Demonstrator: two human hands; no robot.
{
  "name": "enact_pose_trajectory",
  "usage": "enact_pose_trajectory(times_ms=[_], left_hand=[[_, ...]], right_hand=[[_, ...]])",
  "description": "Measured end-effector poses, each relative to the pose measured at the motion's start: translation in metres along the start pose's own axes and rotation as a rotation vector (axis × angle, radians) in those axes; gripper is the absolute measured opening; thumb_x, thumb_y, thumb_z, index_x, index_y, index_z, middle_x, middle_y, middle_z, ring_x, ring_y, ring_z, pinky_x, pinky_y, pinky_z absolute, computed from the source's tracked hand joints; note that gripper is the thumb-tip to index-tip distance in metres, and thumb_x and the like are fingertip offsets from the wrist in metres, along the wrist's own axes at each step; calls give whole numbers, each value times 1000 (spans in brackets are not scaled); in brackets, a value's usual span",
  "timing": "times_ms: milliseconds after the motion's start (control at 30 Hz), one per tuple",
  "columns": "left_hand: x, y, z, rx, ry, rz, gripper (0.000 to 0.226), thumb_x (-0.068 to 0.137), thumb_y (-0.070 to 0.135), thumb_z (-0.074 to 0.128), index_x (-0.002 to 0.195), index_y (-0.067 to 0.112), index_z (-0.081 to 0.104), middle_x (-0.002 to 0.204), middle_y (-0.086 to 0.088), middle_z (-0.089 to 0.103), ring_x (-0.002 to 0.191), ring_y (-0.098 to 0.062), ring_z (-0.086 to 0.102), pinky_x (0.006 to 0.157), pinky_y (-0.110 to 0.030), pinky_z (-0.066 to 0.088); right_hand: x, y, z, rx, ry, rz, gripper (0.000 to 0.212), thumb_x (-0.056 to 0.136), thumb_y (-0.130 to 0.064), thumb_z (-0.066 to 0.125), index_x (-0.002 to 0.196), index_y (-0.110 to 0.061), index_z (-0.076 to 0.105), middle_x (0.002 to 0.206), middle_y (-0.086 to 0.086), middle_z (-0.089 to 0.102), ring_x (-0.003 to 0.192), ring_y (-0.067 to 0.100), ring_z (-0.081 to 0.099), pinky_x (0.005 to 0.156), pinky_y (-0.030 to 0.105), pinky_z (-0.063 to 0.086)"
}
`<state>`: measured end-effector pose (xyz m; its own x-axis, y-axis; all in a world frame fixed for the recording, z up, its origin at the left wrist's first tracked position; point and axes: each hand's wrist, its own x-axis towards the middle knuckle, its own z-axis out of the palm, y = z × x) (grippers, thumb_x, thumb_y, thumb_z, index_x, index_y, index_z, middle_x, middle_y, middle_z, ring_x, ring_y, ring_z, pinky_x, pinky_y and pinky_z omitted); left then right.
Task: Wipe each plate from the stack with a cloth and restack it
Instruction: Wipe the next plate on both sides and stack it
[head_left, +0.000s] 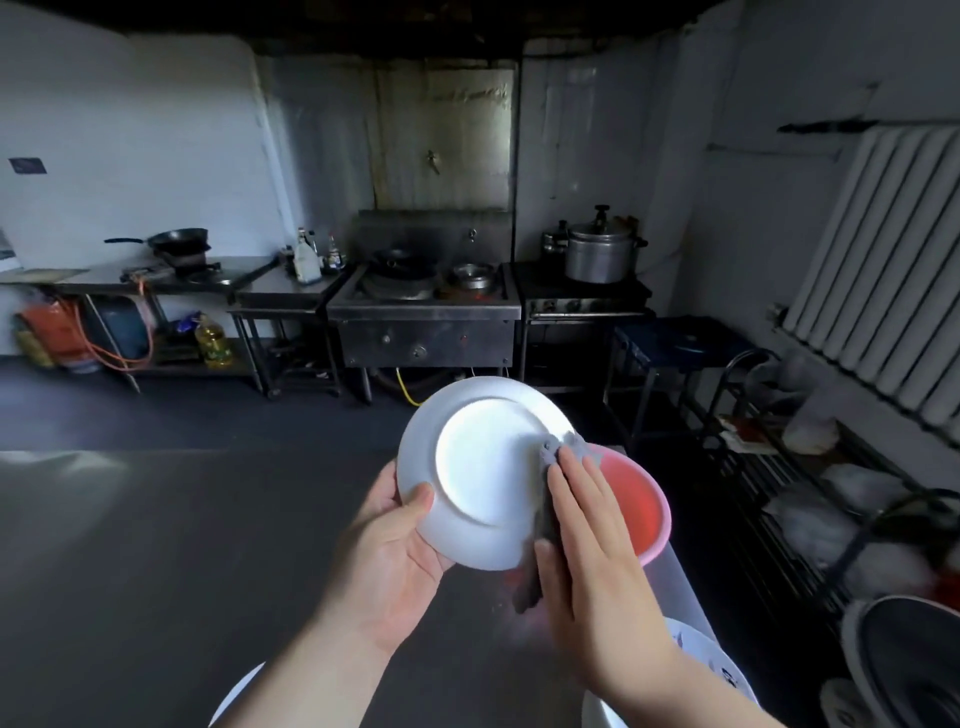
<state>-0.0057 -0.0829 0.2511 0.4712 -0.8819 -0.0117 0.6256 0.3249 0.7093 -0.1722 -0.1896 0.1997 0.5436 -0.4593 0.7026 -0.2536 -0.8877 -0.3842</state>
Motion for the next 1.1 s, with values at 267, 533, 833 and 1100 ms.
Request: enact_pose_trajectory(times_ms=[267,533,833,1100], left_hand=[[-5,2,9,-18,-46,14,45,94,6,49,137,15,60,135,-13,69,116,-31,71,85,-48,64],[-7,0,21,-66,23,49,44,94,2,49,135,13,58,135,-16,69,115,-32,72,80,-46,64],[-11,-4,42,-28,-18,122,55,94,-2,52,144,20,53,138,-14,67,124,-36,67,82,-45,63],[-7,30,40,198,-110,-43,41,102,22,53,142,20,63,141,-13,66,128,-33,65,104,-53,55]], right_hand=[[67,16,-32,33,-5,32,57,107,-35,45,160,-13,41,167,-6,36,157,14,29,125,43,31],[26,-9,-2,21,72,123,64,110,-38,37,165,-8,25,175,-7,15,162,24,11,131,34,8],[24,-36,-1,417,212,310,65,105,-28,48,165,-23,25,172,-23,16,159,1,14,127,19,15],[77,-1,-61,604,142,335,49,100,4,57,132,-30,70,139,-25,64,137,-4,52,119,23,39]])
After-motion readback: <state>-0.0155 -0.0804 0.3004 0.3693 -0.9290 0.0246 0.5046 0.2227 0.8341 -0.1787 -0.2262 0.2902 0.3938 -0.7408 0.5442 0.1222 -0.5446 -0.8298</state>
